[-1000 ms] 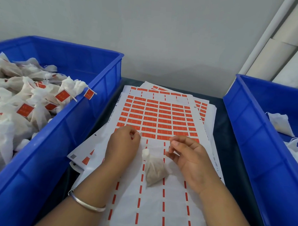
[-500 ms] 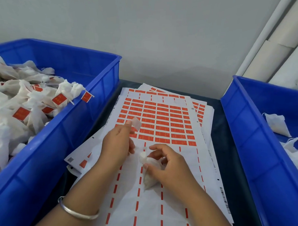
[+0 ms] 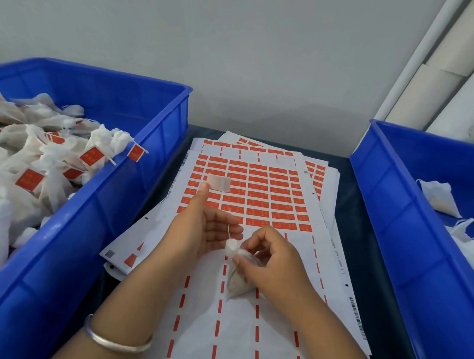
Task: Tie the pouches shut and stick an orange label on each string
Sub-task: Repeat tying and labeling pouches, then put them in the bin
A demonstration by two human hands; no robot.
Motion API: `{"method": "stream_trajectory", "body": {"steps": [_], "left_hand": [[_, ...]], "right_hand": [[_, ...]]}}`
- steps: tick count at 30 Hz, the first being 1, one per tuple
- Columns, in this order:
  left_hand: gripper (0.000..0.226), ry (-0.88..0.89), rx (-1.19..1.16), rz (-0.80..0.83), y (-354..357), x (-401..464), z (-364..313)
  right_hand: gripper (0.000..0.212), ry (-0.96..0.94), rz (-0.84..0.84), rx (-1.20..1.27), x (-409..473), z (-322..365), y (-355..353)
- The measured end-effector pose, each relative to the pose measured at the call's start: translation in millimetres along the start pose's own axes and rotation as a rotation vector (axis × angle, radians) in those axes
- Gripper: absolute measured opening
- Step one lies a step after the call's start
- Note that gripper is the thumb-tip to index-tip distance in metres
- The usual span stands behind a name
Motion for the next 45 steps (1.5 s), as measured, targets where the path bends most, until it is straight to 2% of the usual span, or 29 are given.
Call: {"method": "stream_trajectory", "body": {"steps": [3, 6, 9, 13, 19, 23, 26, 28, 31, 36, 45], "left_hand": [[0.074, 0.068, -0.061, 0.026, 2, -5, -1], [0.068, 0.141, -0.066, 0.140, 6, -12, -3], [0.064, 0.174, -0.047, 0.287, 12, -20, -1], [0.065, 0.186, -0.001, 0.365, 15, -23, 2], [0.062, 0.189, 0.015, 0.363, 16, -23, 2], [0.037, 0.203, -0.097, 0.155, 13, -15, 2], [0.017, 0.188, -0.160, 0.137, 17, -17, 5], [0.020, 0.172, -0.142, 0.126, 19, -17, 8], [0.024, 0.140, -0.102, 0.147, 22, -20, 10], [0.020, 0.062, -0.168, 0.186, 27, -25, 12], [0.016, 0.075, -0.170, 0.194, 27, -24, 13]], "right_hand": [[0.019, 0.022, -0.004, 0.083, -1, 1, -1], [0.012, 0.115, -0.021, 0.346, -1, 2, -7], [0.036, 0.166, 0.000, 0.520, 0, 3, -13], [0.030, 0.143, -0.047, 0.566, 0, 9, -18], [0.014, 0.080, -0.092, 0.504, -1, 14, -25], [0.014, 0.003, -0.180, 0.367, -3, 19, -34], [0.018, -0.084, -0.203, 0.296, -6, 23, -37], [0.021, -0.111, -0.211, 0.288, -7, 25, -39], [0.014, -0.123, -0.219, 0.304, -8, 27, -40], [0.018, -0.082, -0.240, 0.313, -8, 26, -43], [0.015, -0.003, -0.288, 0.307, -6, 17, -43]]}}
Point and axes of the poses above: each hand's wrist, its own x-axis towards the middle knuckle, its own y-axis out of the palm, z = x × y, the point moved 4 cm from there along x, towards the middle knuckle, and after that the axes turned 8 degrees about -x, right-handed, at the moved point
